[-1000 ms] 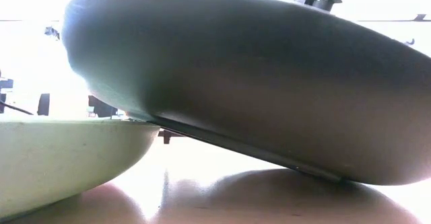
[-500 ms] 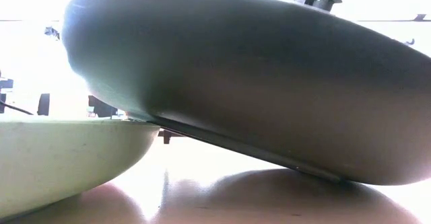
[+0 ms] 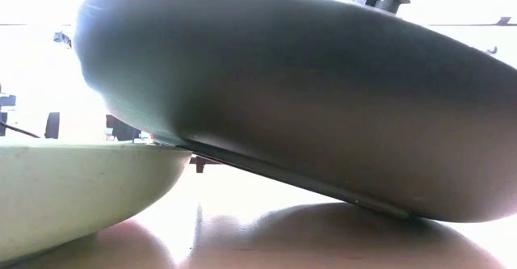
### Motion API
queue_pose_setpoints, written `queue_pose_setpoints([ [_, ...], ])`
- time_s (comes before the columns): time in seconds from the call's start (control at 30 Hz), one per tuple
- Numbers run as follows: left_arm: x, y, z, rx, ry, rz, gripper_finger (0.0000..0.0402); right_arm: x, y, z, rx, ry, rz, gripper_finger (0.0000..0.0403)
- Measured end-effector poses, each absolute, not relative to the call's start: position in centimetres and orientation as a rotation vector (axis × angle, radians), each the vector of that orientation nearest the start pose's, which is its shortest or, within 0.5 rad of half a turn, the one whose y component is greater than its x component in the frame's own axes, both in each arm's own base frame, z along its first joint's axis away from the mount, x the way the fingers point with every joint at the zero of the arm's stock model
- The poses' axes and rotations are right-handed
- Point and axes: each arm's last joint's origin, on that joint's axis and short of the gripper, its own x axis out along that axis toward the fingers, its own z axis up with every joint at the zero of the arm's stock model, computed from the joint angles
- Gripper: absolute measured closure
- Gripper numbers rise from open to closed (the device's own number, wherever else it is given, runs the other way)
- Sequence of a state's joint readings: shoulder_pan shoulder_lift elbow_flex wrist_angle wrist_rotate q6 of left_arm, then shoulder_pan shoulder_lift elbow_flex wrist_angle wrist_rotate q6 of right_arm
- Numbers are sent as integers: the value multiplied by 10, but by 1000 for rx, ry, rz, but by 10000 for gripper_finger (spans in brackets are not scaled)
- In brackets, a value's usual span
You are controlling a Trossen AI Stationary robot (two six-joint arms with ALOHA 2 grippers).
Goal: Place and stack plates onto a shelf
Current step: Stack the large black plate on top of the large black plate on the shelf
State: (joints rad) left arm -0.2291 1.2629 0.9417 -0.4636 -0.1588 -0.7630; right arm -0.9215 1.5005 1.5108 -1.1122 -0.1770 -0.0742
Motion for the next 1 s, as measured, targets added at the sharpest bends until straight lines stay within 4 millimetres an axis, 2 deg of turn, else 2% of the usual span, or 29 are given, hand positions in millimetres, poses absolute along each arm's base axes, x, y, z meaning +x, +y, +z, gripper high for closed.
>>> queue_pose_setpoints([
  [0.13,257,-55,270,-684,699,239,306,179,-227,344,522,980,-628,249],
  [0.2,260,-57,274,-714,667,190,306,179,-227,344,522,980,-628,249],
  [0.4,268,-60,286,-746,554,82,306,179,-227,343,522,981,-628,249],
  [0.67,273,-69,298,-803,504,30,306,179,-227,343,523,981,-628,249],
  [0.83,291,-82,311,-800,506,-4,306,179,-227,343,523,981,-628,249],
  [1.0,316,-93,317,-803,635,4,306,179,-227,343,523,981,-628,249],
])
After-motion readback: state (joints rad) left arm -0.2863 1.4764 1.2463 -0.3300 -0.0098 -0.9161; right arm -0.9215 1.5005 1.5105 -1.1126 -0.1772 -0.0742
